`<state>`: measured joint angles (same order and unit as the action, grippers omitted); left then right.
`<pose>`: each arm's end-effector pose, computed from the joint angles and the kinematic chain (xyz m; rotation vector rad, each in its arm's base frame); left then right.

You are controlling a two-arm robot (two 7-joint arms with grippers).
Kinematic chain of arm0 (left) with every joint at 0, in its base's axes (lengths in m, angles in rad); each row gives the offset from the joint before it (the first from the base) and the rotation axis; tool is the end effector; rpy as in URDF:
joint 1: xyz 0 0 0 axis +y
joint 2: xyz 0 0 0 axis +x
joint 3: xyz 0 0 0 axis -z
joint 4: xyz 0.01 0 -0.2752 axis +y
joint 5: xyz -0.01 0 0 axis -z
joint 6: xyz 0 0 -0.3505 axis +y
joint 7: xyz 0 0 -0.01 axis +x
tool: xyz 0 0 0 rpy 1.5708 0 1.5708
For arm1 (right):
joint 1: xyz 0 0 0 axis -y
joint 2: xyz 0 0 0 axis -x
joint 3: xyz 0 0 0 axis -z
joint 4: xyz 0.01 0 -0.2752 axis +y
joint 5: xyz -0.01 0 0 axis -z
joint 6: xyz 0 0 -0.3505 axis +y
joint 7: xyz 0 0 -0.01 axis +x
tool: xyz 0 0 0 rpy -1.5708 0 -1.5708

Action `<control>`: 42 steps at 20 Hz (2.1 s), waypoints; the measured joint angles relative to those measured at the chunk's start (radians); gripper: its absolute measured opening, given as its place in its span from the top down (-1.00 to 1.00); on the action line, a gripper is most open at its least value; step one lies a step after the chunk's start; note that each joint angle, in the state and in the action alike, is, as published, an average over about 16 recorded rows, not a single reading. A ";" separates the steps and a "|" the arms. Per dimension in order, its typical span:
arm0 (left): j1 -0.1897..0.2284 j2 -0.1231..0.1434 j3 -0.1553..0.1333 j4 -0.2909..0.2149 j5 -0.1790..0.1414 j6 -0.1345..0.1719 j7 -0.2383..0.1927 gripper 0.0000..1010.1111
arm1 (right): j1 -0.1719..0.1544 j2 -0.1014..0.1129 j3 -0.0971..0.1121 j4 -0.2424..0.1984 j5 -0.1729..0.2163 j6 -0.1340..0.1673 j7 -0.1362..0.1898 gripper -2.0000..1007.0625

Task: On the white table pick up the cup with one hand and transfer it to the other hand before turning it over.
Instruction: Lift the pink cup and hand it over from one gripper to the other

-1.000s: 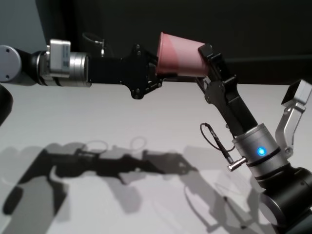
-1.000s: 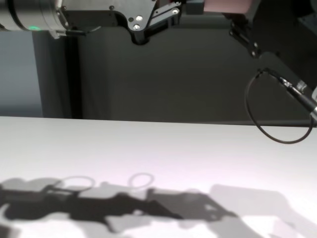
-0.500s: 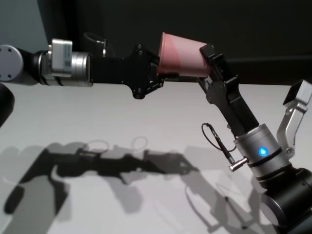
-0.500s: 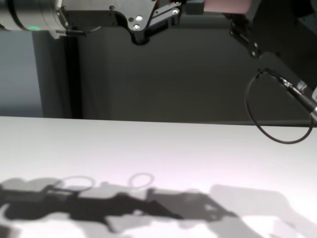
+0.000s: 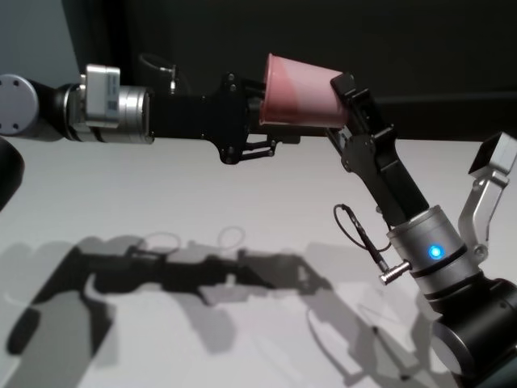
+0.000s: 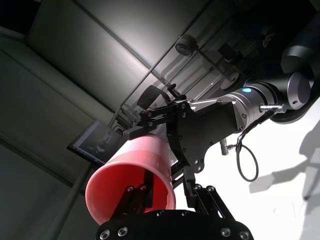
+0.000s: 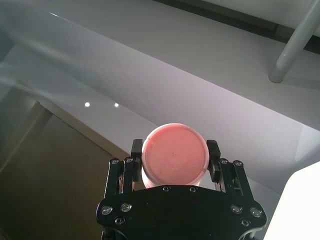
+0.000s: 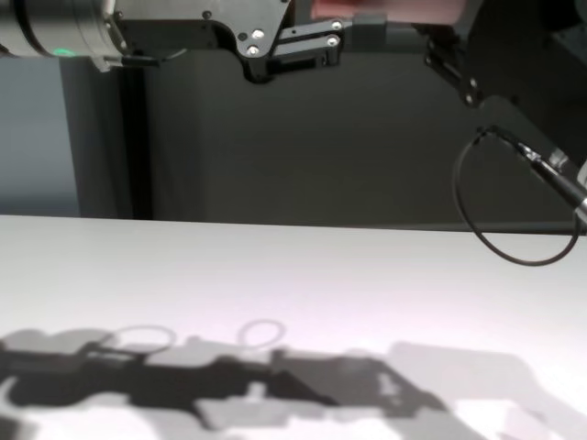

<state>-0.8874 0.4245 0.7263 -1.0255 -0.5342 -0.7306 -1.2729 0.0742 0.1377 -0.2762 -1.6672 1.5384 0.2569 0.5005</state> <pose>0.5435 0.0037 -0.1371 0.0041 -0.8143 -0.0981 0.3732 0.0678 -0.2353 0.9950 0.9411 -0.3912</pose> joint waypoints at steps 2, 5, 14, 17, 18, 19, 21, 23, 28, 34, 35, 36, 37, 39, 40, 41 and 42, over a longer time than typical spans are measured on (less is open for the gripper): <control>0.000 0.000 0.000 0.000 0.000 0.000 0.000 0.21 | 0.000 0.000 0.000 0.000 0.000 0.000 0.000 -0.46; 0.000 0.000 0.000 0.000 0.000 0.000 0.000 -0.04 | 0.000 0.000 0.000 0.000 0.000 0.000 0.000 -0.46; 0.000 0.000 0.000 0.000 0.000 0.000 0.000 -0.68 | 0.000 0.000 0.000 0.000 0.000 0.000 0.000 -0.46; 0.000 0.000 0.000 0.000 0.000 0.000 0.000 -0.82 | 0.000 0.000 0.000 0.000 0.000 0.001 0.000 -0.46; 0.000 0.000 0.000 0.000 0.000 0.000 0.000 -0.85 | 0.000 0.000 0.000 0.000 0.000 0.001 0.000 -0.46; 0.000 0.000 0.000 0.000 0.000 0.000 0.000 -0.88 | 0.000 0.000 0.000 0.000 0.000 0.001 0.000 -0.46; 0.000 0.000 0.000 0.000 0.000 0.000 0.000 -0.93 | 0.000 0.000 0.000 0.000 0.000 0.000 0.000 -0.46; 0.001 0.001 0.000 -0.001 0.000 0.001 0.001 -0.96 | 0.000 0.000 0.000 0.000 0.000 0.000 0.000 -0.46; 0.010 0.008 -0.003 -0.014 -0.004 0.006 0.005 -0.98 | 0.000 0.000 0.000 0.000 0.000 0.000 0.000 -0.46; 0.031 0.028 -0.011 -0.043 -0.016 0.019 0.009 -0.98 | 0.000 0.000 0.000 0.000 0.000 0.000 0.000 -0.46; 0.036 0.032 -0.013 -0.049 -0.018 0.021 0.010 -0.98 | 0.000 0.000 0.000 0.000 0.000 0.000 0.000 -0.46; 0.041 0.037 -0.015 -0.056 -0.021 0.025 0.010 -0.98 | 0.000 0.000 0.000 0.000 0.000 0.000 0.000 -0.46; 0.046 0.042 -0.018 -0.063 -0.024 0.028 0.011 -0.98 | 0.000 0.000 0.000 0.000 0.000 0.000 0.000 -0.46; 0.056 0.054 -0.023 -0.078 -0.030 0.035 0.012 -0.98 | 0.000 0.000 0.000 0.000 0.000 0.000 0.000 -0.46; 0.061 0.059 -0.026 -0.085 -0.033 0.039 0.013 -0.98 | 0.000 0.000 0.000 0.000 0.000 0.000 0.000 -0.46; 0.066 0.066 -0.028 -0.093 -0.036 0.043 0.015 -0.98 | 0.000 0.000 0.000 0.000 0.000 0.000 0.000 -0.46; 0.072 0.072 -0.031 -0.101 -0.038 0.048 0.017 -0.98 | 0.000 0.000 0.000 0.000 0.000 0.000 0.000 -0.46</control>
<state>-0.8155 0.4970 0.6949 -1.1269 -0.5723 -0.6827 -1.2561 0.0741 0.1376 -0.2761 -1.6672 1.5383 0.2573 0.5004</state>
